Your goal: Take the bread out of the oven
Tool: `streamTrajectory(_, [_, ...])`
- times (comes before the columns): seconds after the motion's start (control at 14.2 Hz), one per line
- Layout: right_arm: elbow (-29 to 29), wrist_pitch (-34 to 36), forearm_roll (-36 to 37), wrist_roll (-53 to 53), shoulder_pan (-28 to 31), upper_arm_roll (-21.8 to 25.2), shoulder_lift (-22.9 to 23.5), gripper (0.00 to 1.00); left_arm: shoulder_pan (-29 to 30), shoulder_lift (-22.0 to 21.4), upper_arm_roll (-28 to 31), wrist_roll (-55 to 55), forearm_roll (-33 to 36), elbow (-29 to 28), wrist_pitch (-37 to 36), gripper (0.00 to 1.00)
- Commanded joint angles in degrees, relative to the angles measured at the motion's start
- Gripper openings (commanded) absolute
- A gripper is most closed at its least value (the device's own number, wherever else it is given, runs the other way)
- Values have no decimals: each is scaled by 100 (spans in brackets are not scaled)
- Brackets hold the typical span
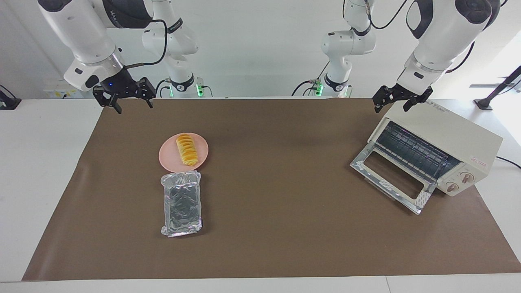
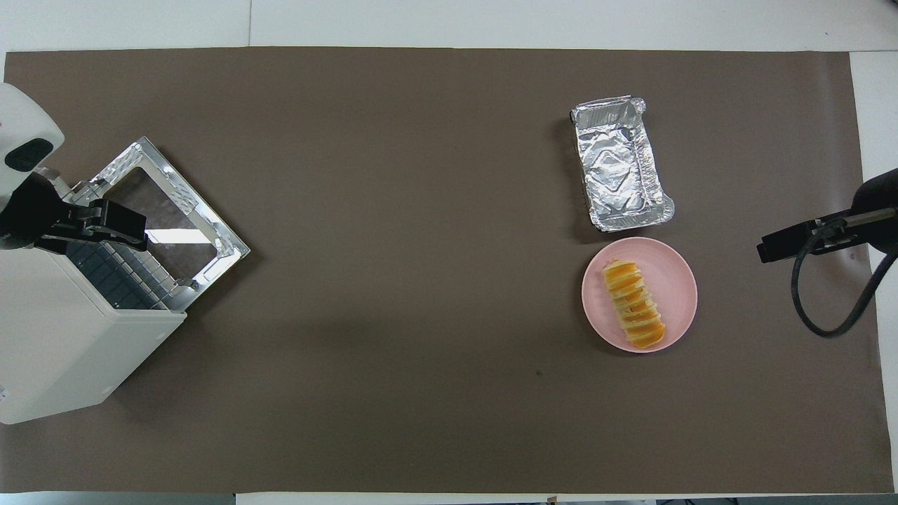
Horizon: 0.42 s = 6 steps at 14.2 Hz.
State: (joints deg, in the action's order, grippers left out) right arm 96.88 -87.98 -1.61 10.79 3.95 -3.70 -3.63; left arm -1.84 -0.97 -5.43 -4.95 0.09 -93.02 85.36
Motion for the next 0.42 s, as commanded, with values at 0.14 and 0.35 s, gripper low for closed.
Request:
streamTrajectory(0.14, [-134,79,81,99,106,-87,108,100,105,-141,-63,11,-44,-111,-2,100])
streamTrajectory(0.35, [-143,62,81,90,97,-87,108,100,105,-141,-72,20,-44,-111,-2,100])
